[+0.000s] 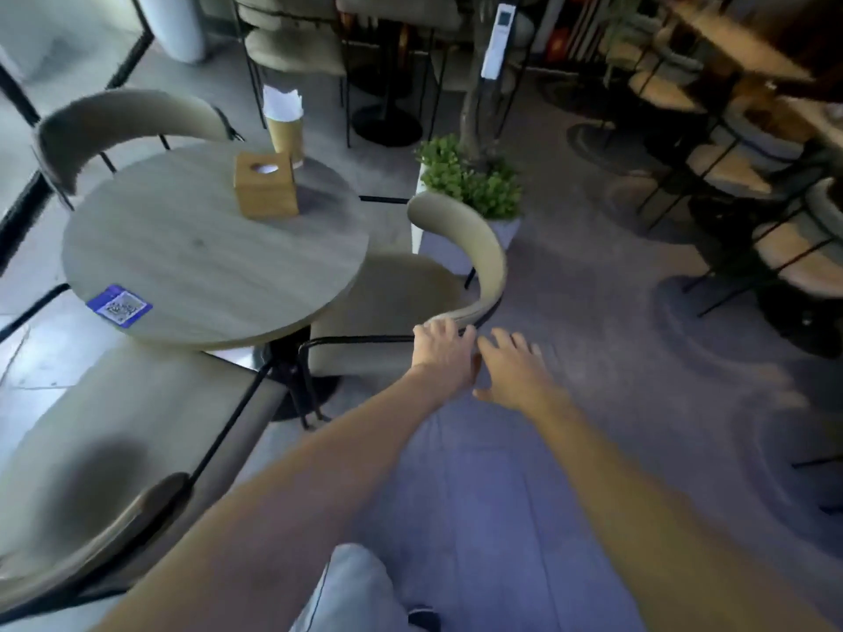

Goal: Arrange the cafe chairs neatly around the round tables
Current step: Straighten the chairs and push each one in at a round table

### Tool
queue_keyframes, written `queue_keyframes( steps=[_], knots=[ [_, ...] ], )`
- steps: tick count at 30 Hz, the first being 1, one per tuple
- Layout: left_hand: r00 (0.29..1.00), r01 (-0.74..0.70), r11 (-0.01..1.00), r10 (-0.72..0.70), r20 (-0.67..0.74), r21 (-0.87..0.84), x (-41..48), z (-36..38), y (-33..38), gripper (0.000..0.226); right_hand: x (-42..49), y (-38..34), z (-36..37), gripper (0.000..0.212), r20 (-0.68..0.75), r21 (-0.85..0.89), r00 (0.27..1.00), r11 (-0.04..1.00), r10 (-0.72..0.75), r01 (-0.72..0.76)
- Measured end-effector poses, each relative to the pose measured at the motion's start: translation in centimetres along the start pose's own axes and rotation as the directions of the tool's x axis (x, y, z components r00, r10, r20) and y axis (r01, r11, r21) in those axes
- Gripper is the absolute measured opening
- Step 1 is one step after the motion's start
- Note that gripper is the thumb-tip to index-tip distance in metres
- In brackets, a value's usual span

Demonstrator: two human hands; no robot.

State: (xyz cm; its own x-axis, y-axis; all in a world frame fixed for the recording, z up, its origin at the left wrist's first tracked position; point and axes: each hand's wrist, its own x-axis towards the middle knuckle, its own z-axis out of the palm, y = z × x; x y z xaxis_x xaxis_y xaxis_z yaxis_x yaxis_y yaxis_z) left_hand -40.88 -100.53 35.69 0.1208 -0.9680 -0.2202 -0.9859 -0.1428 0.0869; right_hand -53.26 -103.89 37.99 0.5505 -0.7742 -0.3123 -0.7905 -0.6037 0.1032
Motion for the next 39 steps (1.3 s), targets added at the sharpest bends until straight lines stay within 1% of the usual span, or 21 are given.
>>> queue_keyframes(
  steps=[3, 7, 11, 15, 17, 21, 23, 26, 32, 35, 37, 39],
  knots=[
    [0.994, 0.100, 0.995, -0.099, 0.042, -0.008, 3.3, 0.0, 3.2, 0.050, 3.3, 3.9, 0.0, 0.074, 0.036, -0.048, 0.997, 0.996, -0.069, 0.071],
    [0.976, 0.218, 0.973, -0.216, 0.038, -0.070, 8.4, 0.1, 5.0, 0.055, 8.7, 8.5, 0.0, 0.079, 0.033, -0.104, 0.983, 0.977, -0.182, 0.184],
    [0.943, 0.332, 0.938, -0.327, 0.062, -0.098, 14.4, 1.5, 5.5, 0.052, 14.8, 11.6, -0.1, 0.069, 0.043, -0.133, 0.957, 0.947, -0.289, 0.292],
    [0.897, 0.434, 0.893, -0.415, 0.156, -0.123, 20.1, 2.9, 7.0, 0.062, 19.7, 14.4, -0.1, 0.062, 0.111, -0.143, 0.911, 0.901, -0.396, 0.409],
    [0.873, 0.482, 0.860, -0.457, 0.171, -0.165, 22.9, 3.2, 7.8, 0.056, 22.3, 16.5, -0.3, 0.057, 0.125, -0.158, 0.890, 0.877, -0.438, 0.454],
    [0.823, 0.567, 0.785, -0.538, 0.180, -0.248, 26.9, 3.4, 9.2, 0.049, 27.7, 20.4, -1.0, 0.058, 0.154, -0.223, 0.841, 0.811, -0.519, 0.541],
    [0.781, 0.624, 0.733, -0.599, 0.177, -0.271, 28.3, 3.1, 9.5, 0.045, 30.5, 21.6, -1.4, 0.058, 0.165, -0.237, 0.803, 0.768, -0.572, 0.595],
    [0.688, 0.716, 0.629, -0.709, 0.155, -0.301, 30.6, 3.0, 9.4, 0.043, 35.0, 22.8, -1.9, 0.061, 0.196, -0.240, 0.731, 0.691, -0.653, 0.682],
    [0.475, 0.871, 0.419, -0.850, 0.228, -0.256, 34.0, 3.6, 10.9, 0.043, 41.3, 23.9, -1.9, 0.062, 0.240, -0.258, 0.523, 0.466, -0.818, 0.847],
    [0.415, 0.900, 0.347, -0.866, 0.278, -0.263, 35.7, 5.2, 13.5, 0.043, 43.2, 25.3, -0.4, 0.060, 0.300, -0.293, 0.432, 0.348, -0.851, 0.890],
    [0.413, 0.905, 0.351, -0.862, 0.294, -0.242, 36.6, 6.2, 15.0, 0.044, 44.4, 26.1, 0.6, 0.058, 0.355, -0.291, 0.423, 0.331, -0.834, 0.898],
    [0.406, 0.912, 0.359, -0.863, 0.301, -0.201, 37.8, 7.3, 16.1, 0.044, 45.7, 27.1, 1.7, 0.051, 0.374, -0.278, 0.402, 0.313, -0.836, 0.908]
  ],
)
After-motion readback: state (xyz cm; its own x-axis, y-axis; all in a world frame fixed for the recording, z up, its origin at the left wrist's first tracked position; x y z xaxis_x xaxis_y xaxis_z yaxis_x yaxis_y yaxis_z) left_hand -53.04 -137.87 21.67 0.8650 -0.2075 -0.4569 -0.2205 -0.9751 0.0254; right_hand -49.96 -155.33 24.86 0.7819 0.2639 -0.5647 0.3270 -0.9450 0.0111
